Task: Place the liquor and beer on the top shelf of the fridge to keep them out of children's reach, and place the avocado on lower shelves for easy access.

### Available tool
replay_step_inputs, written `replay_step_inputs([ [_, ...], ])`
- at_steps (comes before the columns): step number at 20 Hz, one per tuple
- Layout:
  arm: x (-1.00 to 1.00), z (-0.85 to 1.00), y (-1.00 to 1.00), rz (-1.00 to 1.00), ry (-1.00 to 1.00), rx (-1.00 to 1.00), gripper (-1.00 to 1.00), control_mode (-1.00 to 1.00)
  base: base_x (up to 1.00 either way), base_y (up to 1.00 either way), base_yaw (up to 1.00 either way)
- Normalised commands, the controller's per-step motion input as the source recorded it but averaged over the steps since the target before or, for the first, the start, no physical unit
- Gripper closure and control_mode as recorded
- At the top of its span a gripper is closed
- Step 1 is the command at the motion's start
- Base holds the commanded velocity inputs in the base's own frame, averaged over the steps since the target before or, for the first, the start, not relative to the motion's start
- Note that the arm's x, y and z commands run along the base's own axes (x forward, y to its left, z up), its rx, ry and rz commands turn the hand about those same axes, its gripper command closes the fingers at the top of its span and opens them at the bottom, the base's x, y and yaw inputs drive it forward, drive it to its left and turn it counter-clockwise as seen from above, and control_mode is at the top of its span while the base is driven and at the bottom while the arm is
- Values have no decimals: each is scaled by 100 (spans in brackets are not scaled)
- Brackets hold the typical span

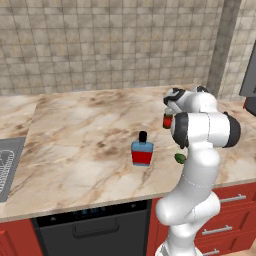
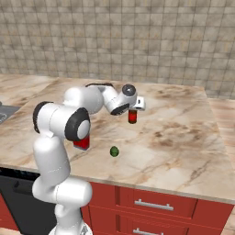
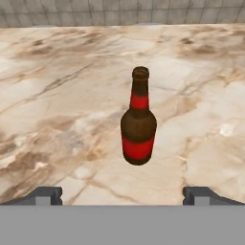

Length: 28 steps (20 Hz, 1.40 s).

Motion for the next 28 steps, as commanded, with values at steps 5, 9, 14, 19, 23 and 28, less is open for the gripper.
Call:
replay_step_inputs([
  [5, 29, 0, -5, 0, 0, 3, -100, -100, 0, 0, 0],
  [9, 28, 0, 0, 0, 0, 1, -100, -100, 0, 0, 0],
  [14, 26, -6, 0, 0, 0, 0, -100, -100, 0, 0, 0],
  [19, 31, -10, 0, 0, 0, 0, -100, -100, 0, 0, 0],
  [23, 31, -13, 0, 0, 0, 0, -100, -100, 0, 0, 0],
  [28, 28, -17, 0, 0, 0, 0, -100, -100, 0, 0, 0],
])
